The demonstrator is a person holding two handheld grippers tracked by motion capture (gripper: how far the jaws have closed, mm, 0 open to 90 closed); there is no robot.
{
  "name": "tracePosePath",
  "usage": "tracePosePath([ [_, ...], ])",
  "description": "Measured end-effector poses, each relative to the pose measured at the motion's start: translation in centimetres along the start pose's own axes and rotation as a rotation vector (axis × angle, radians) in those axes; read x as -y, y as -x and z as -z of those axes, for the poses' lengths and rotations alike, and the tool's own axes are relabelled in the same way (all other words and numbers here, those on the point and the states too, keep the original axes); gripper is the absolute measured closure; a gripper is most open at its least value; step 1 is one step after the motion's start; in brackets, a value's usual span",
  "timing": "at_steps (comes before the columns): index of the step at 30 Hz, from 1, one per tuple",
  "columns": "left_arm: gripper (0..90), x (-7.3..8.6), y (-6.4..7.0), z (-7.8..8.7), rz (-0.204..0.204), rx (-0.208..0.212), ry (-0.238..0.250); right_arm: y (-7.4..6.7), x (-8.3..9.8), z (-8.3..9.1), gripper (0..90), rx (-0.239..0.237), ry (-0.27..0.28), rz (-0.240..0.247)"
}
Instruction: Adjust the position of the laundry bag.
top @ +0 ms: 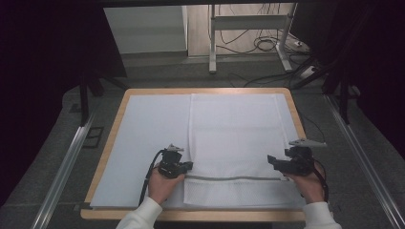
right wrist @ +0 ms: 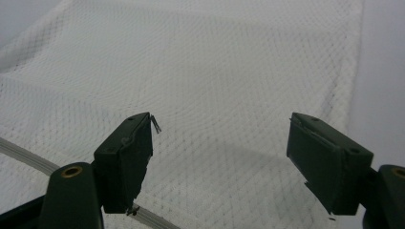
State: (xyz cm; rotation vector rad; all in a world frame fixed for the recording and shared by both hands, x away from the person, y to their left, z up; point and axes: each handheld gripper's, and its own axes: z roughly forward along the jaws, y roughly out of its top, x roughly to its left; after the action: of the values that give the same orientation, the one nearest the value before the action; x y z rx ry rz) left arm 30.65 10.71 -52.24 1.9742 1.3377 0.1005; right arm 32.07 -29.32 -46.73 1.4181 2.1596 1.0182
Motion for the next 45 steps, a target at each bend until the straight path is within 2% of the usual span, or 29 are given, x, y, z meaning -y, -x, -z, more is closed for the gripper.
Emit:
tracePosePath([
  [3,89.5,0.0,0.0,0.0,-0.002,0.002,0.000,0.1,-0.1,0.1,23.6,-0.003,-0.014,-0.011],
  [6,89.5,-0.1,0.1,0.1,-0.020,0.011,0.006,0.7,-0.8,0.3,24.0,-0.009,-0.052,-0.021],
  [10,89.5,-0.1,0.0,0.2,-0.015,0.021,0.004,1.3,-1.0,0.1,25.3,0.009,-0.039,-0.053],
  [12,89.5,-0.1,0.0,0.2,-0.014,0.021,0.007,1.5,-0.9,-0.1,25.3,0.012,-0.052,-0.051],
  [13,89.5,-0.1,0.0,0.3,-0.014,0.022,0.010,2.1,-0.8,-0.2,26.3,0.037,-0.065,-0.048],
  [20,89.4,0.0,0.1,0.2,-0.007,0.020,0.016,4.1,-0.4,0.1,29.9,0.045,-0.100,-0.079],
  [27,89.5,-0.1,0.1,0.2,-0.005,0.027,0.018,5.8,0.1,-0.1,38.9,0.040,-0.151,-0.127],
  [32,89.5,-0.1,0.1,0.3,-0.006,0.028,0.019,6.3,0.3,-0.9,43.1,0.029,-0.188,-0.141],
  [36,89.5,-0.1,0.0,0.3,-0.005,0.030,0.019,6.5,0.4,-1.4,46.2,0.040,-0.207,-0.151],
  [45,89.4,-0.1,0.1,0.4,-0.006,0.031,0.022,6.4,0.4,-2.1,55.7,0.054,-0.228,-0.130],
])
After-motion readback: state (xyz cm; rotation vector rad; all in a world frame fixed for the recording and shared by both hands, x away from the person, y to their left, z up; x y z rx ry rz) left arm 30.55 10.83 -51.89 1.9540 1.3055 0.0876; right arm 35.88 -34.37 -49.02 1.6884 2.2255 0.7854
